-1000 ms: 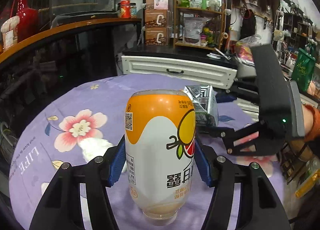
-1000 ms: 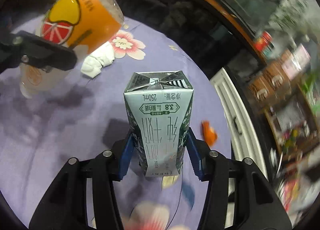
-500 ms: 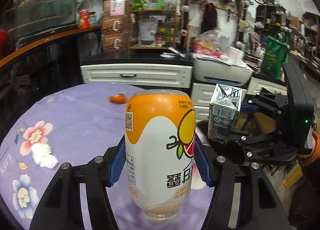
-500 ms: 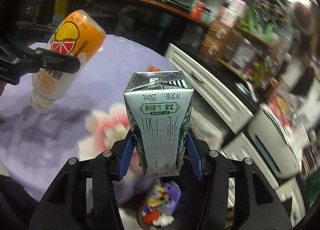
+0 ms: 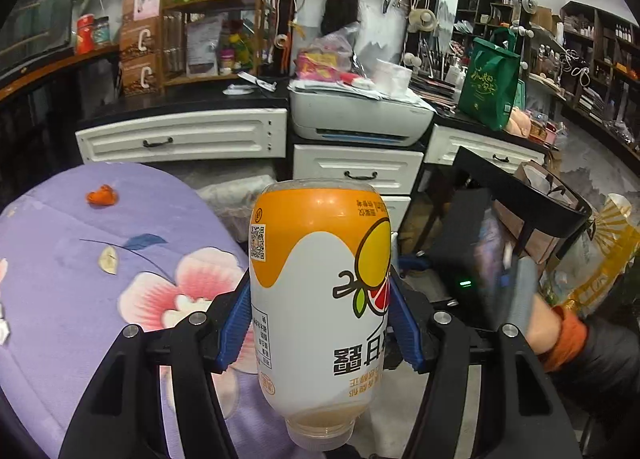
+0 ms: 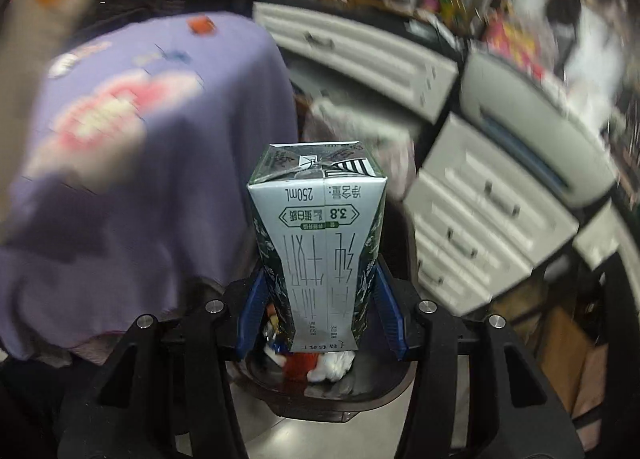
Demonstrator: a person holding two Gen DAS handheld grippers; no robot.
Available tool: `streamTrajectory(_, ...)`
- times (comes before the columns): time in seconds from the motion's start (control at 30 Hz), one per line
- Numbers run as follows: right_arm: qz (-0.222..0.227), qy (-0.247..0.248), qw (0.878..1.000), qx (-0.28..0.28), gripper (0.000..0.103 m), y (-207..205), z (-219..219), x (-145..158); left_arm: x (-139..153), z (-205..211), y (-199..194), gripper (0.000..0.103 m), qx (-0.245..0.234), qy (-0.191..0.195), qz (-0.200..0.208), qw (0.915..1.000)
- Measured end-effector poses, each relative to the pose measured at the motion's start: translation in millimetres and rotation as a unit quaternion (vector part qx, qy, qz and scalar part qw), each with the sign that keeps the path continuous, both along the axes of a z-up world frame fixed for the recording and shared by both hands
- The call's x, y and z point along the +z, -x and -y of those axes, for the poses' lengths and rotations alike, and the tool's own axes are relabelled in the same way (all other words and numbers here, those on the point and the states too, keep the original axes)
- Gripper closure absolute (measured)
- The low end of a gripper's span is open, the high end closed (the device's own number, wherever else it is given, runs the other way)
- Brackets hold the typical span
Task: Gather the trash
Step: 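Carry the juice bottle and milk carton toward the black bin with both grippers, then open the right gripper to drop the carton while the left gripper drops the bottle into the bin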
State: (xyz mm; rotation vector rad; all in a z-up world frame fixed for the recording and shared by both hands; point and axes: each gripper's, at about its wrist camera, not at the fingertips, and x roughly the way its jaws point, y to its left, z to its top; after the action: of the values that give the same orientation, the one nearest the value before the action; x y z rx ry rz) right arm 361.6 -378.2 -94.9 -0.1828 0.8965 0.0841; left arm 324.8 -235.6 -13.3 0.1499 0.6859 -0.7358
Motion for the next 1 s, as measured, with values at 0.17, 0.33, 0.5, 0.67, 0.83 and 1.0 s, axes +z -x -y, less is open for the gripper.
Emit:
streamTrajectory(0.17,-0.045,-0.016,0.998,-0.036,0.052,-13,15,-58,-13,18,-1,0.042,-0.012,-0.003,-0.019,0.9997)
streamTrajectory(0.33,-0.066,-0.006,0.996,-0.054,0.052,-21,16,-92,-27,34,-1,0.042,-0.02,-0.013,-0.033,0.9992)
streamTrajectory(0.5,-0.068,-0.029,0.995,-0.065,0.041,-17,22,-100,-39,50,-2,0.042,-0.025,-0.028,-0.038,0.9986)
streamTrajectory(0.67,-0.04,-0.018,0.997,-0.065,0.037,6,23,-83,-51,61,-10,0.042,-0.013,-0.036,-0.045,0.9983)
streamTrajectory(0.83,-0.019,-0.007,0.997,-0.074,0.037,39,31,-61,-64,80,-23,0.042,0.001,-0.048,-0.052,0.9975)
streamTrajectory(1.0,-0.007,-0.018,0.996,-0.09,0.037,71,47,-43,-83,105,-32,0.042,0.002,-0.063,-0.062,0.9961)
